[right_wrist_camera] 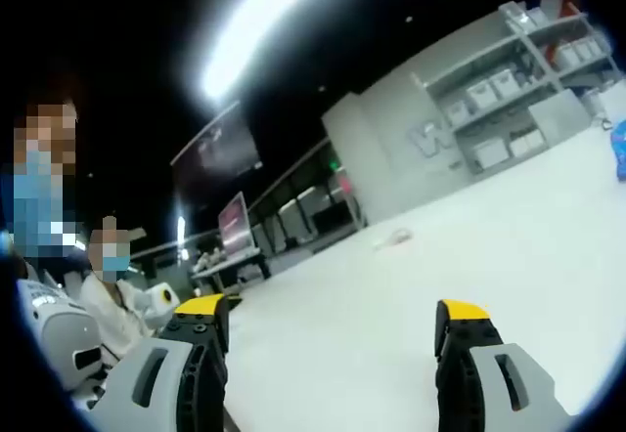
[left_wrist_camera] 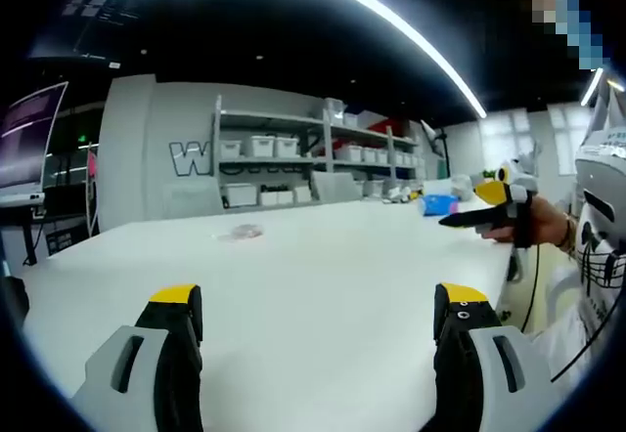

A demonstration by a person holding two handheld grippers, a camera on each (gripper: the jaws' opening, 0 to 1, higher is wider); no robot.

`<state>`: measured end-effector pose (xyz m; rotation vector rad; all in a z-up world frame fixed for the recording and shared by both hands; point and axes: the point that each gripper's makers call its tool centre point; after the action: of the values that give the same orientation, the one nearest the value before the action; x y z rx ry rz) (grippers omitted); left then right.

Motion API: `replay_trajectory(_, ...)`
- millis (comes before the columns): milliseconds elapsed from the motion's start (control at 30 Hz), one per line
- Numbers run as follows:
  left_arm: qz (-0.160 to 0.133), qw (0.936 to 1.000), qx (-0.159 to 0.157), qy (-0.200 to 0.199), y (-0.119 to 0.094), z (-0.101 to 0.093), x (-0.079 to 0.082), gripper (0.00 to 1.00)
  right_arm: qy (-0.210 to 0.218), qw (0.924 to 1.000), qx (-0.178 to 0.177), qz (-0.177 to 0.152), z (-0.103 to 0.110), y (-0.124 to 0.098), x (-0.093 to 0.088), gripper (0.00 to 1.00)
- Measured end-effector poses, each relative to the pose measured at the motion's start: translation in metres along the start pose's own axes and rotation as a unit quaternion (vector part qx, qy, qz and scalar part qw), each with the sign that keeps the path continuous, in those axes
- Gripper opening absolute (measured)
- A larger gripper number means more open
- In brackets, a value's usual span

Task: Open the resealable bag by pulling the two sides of the seal apart until the entire bag opening is separated and visibly accessible.

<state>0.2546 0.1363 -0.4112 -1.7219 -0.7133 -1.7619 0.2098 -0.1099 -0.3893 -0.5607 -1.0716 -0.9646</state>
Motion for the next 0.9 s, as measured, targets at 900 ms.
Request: replay_trajectory(900, 0.018, 0.9988, 0.044, 0.007, -0.017, 0.028, 0.024, 0.96, -0.184, 0.9818, 0.031, 0.035, 0.035, 0.032, 0.022, 0.73)
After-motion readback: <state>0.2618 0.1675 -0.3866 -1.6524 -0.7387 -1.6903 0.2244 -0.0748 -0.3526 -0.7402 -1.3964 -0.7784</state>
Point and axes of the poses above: the point that each gripper's makers call its tool centre point, and the gripper's own axes: y roughly forward along the fingers, z roughly to its left, x roughly out of its top, and after that the axes turned 3 degrees about -x, right-handed
